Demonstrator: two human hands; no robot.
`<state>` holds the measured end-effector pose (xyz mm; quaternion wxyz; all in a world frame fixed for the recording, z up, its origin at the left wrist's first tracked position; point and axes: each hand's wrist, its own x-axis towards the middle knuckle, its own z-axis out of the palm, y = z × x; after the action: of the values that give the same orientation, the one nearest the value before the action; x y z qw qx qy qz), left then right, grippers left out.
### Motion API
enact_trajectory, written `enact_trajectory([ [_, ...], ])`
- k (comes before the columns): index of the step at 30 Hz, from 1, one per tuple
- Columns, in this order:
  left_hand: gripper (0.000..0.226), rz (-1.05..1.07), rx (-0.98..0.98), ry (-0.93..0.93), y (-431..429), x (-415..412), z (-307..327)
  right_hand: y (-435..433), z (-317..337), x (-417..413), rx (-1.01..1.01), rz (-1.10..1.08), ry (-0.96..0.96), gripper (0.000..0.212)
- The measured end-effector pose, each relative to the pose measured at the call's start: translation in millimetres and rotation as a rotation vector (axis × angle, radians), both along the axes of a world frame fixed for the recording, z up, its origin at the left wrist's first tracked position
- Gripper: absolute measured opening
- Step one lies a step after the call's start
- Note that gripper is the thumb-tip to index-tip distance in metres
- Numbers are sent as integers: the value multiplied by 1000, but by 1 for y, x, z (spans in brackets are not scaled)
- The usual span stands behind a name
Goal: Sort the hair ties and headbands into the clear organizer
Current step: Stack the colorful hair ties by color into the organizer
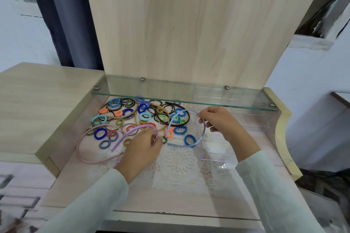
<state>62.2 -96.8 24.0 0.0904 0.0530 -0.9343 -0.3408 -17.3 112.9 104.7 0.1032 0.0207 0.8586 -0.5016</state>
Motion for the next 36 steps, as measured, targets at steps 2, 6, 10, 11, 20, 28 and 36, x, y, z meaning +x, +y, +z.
enact_trajectory([
  [2,28,-5,101,-10,-1,-1,7,-3,3,0,-4,9,-13,14],
  [6,26,10,250,-30,-2,0,25,-9,7,-1,-18,12,-39,17],
  [10,26,25,376,-55,-9,2,39,-15,14,2,-20,23,-51,20],
  [11,29,32,395,-50,-10,2,42,-16,15,3,-26,27,-52,20],
  [20,20,129,750,-27,-22,-4,66,-31,22,10,-167,108,-70,16],
  [28,23,173,943,-6,-27,-5,69,-50,27,18,-352,119,-67,15],
  [36,23,178,995,49,-28,-8,65,-76,23,22,-412,120,-54,5],
])
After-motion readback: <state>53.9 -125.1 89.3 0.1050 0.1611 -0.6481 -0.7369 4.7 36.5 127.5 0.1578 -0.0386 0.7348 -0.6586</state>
